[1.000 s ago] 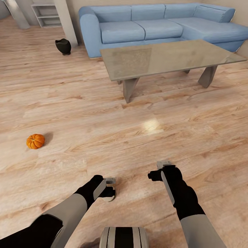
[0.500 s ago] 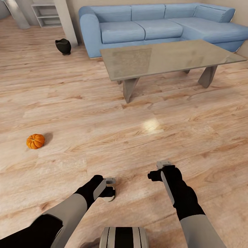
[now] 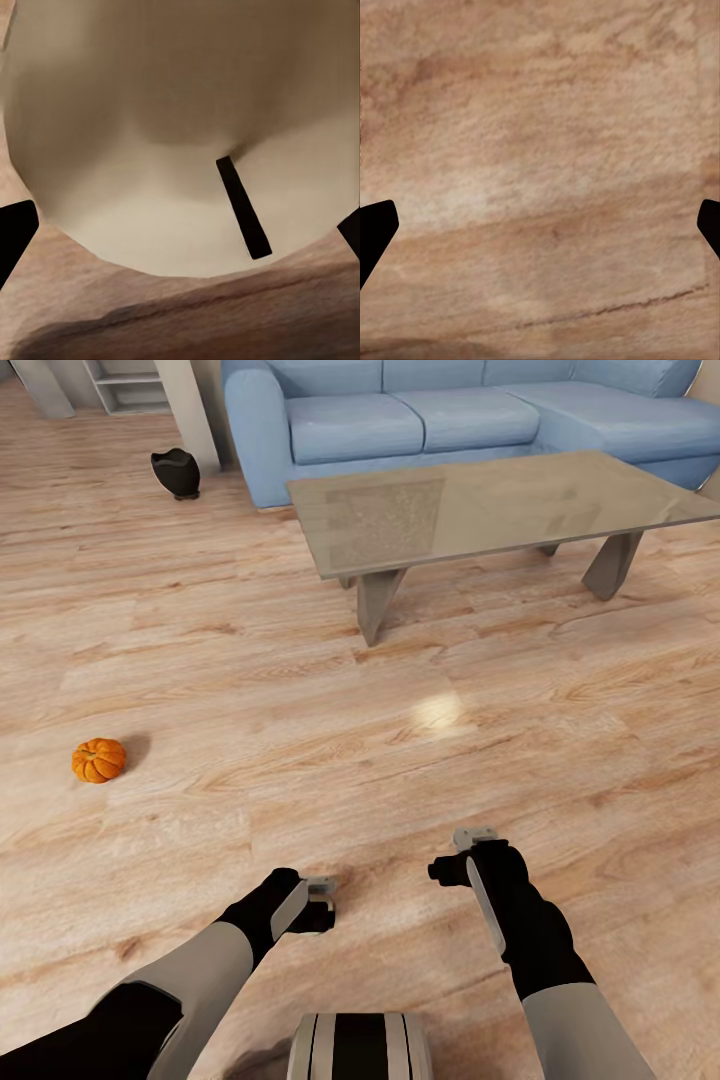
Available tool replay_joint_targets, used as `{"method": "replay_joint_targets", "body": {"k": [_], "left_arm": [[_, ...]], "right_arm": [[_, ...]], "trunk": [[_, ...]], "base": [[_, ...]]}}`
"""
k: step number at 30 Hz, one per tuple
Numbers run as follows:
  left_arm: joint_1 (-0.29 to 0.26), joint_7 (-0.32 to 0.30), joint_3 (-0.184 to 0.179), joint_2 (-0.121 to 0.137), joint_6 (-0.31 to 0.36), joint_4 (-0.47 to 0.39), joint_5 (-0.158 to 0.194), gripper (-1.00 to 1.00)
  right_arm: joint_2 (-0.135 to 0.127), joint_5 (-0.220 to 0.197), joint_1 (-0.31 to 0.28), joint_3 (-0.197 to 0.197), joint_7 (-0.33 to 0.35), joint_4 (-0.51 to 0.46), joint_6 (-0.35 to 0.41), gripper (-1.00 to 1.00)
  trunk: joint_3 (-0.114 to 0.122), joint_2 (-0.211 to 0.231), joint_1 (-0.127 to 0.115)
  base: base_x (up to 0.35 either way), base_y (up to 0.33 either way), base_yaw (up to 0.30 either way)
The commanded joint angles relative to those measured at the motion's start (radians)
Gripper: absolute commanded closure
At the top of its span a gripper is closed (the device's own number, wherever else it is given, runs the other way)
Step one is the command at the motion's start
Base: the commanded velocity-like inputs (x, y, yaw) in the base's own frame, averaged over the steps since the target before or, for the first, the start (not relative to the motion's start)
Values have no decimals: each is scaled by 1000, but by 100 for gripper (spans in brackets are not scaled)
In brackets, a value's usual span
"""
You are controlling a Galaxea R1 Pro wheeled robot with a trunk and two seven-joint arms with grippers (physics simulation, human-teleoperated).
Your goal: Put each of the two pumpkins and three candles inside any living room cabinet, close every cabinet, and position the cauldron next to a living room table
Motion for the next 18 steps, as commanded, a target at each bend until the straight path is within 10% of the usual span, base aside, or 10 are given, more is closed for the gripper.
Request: {"method": "replay_joint_targets", "body": {"k": [1, 18], "left_arm": [[0, 9, -4, 0, 3, -1, 11, -100], [0, 9, -4, 0, -4, -1, 11, -100]], "right_arm": [[0, 7, 0, 1, 1, -1, 5, -100], [8, 8, 0, 1, 1, -1, 5, -100]], "trunk": [[-1, 0, 0], [-1, 0, 0]], "base": [[0, 0, 0], [43, 0, 0]]}}
